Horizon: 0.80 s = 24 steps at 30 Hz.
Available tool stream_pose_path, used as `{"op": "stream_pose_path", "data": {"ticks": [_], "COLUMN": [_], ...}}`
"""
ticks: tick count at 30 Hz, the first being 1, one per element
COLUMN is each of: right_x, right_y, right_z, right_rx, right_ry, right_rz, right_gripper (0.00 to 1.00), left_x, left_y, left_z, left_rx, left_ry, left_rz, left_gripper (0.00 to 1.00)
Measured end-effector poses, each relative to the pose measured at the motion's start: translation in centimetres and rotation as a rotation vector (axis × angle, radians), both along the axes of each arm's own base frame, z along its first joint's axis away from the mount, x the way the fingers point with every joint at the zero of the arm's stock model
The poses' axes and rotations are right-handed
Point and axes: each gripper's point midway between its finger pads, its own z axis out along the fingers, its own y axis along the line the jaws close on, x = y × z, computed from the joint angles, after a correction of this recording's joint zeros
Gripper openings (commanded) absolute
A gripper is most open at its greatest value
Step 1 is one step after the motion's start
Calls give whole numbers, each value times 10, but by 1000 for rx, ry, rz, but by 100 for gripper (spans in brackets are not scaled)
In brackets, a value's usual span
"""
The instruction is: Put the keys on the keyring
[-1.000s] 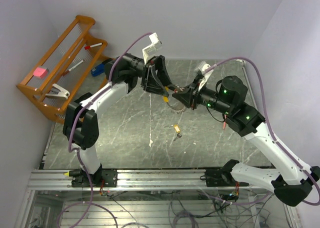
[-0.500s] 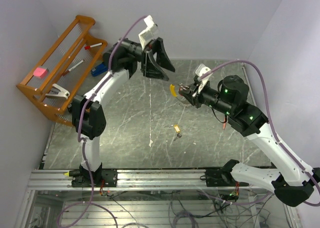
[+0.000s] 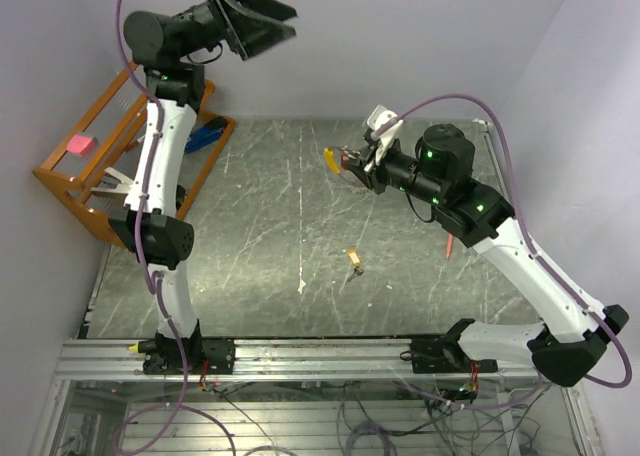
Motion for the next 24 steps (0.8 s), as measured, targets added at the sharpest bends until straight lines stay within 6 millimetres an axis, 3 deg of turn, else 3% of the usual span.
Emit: {"op": "stream_pose_path", "data": {"ticks": [2, 5, 7, 10, 14, 19, 24], "right_x": [5, 10, 15, 21, 30, 27, 18], "right_y": [4, 4, 1, -3, -9, -9, -6], "right_z": [4, 5, 3, -2, -19, -43, -56], "right_rx": [13, 25, 25, 20, -3, -58, -93], "right_ry": [10, 23, 29, 27, -7, -63, -135], "right_rz": [-7, -38, -70, -115, -193, -256, -302], "right_gripper": [0, 0, 0, 0, 0, 0, 0], "left_x": [31, 85, 115, 138, 128, 86, 64], "left_y": [16, 33, 41, 41, 14, -19, -14], "left_z": [7, 0, -12, -40, -111, -192, -210], "left_rx": [-54, -77, -52, 48, 291, 542, 618], "left_ry": [55, 149, 184, 183, 206, 261, 257], "left_rz": [127, 360, 532, 726, 806, 717, 698], "left_gripper": [88, 87, 87, 86, 76, 75, 79]}}
